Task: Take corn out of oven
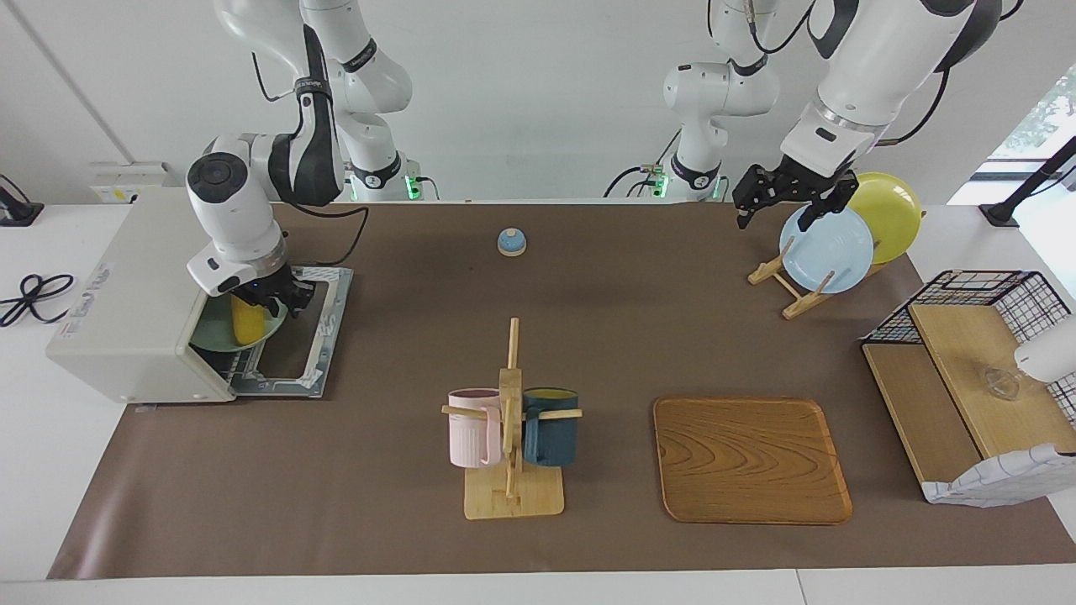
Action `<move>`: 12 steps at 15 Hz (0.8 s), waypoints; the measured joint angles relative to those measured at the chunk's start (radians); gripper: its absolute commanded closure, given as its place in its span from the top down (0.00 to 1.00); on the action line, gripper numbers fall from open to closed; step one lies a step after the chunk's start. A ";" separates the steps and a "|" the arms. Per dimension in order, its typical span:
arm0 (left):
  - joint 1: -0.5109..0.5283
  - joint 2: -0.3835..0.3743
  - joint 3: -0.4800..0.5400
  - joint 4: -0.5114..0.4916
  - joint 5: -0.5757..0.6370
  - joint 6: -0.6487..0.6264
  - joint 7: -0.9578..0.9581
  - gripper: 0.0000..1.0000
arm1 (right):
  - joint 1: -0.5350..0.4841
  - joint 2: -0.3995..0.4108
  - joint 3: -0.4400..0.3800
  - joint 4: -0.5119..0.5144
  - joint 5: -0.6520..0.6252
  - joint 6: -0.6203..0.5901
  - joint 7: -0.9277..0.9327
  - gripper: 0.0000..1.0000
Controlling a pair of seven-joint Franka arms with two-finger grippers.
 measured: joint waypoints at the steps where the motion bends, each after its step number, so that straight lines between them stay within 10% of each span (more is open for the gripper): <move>1: 0.000 0.000 0.000 0.000 0.000 0.000 0.000 1.00 | -0.003 -0.002 0.000 -0.006 0.000 0.001 0.000 0.21; 3: 0.000 0.000 0.000 0.000 0.000 0.000 0.000 1.00 | -0.006 -0.007 0.000 -0.015 0.000 0.001 0.000 0.00; 12: 0.000 0.000 0.000 0.000 0.000 0.002 0.000 1.00 | 0.043 -0.024 0.018 0.006 -0.042 -0.035 -0.003 0.00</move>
